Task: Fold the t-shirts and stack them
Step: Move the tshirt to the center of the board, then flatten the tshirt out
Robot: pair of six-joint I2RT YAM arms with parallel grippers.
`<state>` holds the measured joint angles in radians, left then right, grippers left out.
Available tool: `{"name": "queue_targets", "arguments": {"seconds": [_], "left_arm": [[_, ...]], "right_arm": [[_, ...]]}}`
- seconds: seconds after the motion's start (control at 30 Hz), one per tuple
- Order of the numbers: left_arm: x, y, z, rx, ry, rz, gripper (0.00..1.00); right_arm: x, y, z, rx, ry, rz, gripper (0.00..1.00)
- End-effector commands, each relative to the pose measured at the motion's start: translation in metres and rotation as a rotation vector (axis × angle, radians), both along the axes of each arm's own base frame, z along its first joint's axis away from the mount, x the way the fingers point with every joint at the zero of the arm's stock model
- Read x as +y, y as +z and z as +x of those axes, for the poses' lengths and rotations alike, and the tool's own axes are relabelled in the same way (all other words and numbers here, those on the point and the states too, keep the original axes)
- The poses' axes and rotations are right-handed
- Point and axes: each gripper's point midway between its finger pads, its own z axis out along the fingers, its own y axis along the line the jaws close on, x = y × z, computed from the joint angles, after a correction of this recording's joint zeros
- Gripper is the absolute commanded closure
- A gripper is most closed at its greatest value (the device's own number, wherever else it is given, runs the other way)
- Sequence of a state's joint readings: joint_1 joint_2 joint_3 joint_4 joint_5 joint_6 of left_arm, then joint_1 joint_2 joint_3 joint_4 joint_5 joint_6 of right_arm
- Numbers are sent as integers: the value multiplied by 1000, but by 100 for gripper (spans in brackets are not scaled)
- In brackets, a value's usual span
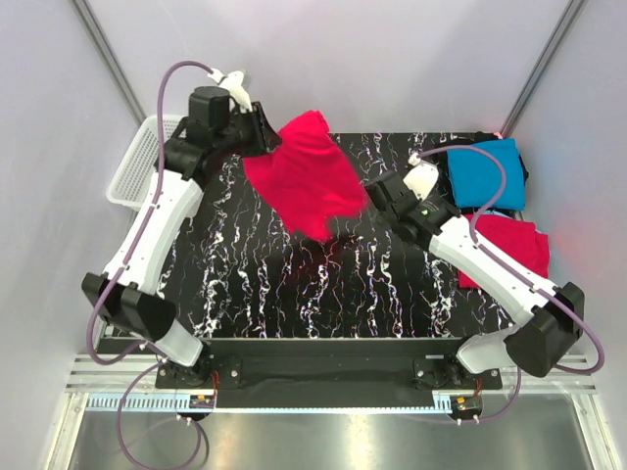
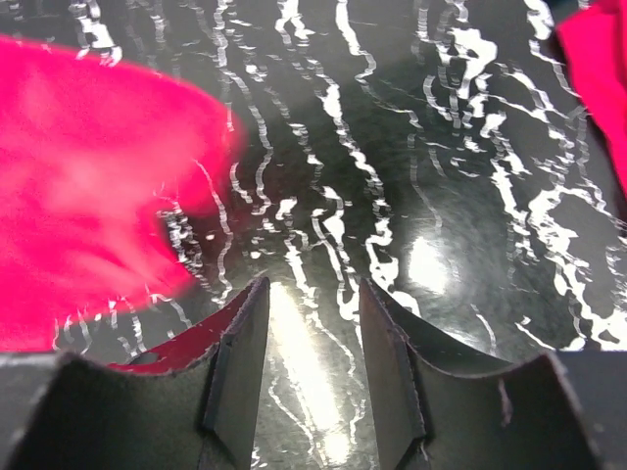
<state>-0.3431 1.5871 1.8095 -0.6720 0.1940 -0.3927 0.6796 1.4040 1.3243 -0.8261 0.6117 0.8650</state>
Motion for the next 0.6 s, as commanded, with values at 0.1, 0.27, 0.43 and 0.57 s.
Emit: {"name": "queue_targets", "arguments": {"seconds": [0.1, 0.27, 0.43, 0.57], "left_arm": [[63, 68, 5, -231, 305, 13, 1], [86, 25, 12, -154, 424, 133, 1], [71, -24, 11, -41, 351, 178, 1], [50, -63, 10, 57, 270, 169, 1]], "right_arm": [[-24, 4, -9, -43, -91, -22, 52], [-19, -4, -9, -13, -63, -29, 52], [-12, -31, -10, 72, -10, -76, 51], [1, -50, -13, 152, 74, -93, 47]]}}
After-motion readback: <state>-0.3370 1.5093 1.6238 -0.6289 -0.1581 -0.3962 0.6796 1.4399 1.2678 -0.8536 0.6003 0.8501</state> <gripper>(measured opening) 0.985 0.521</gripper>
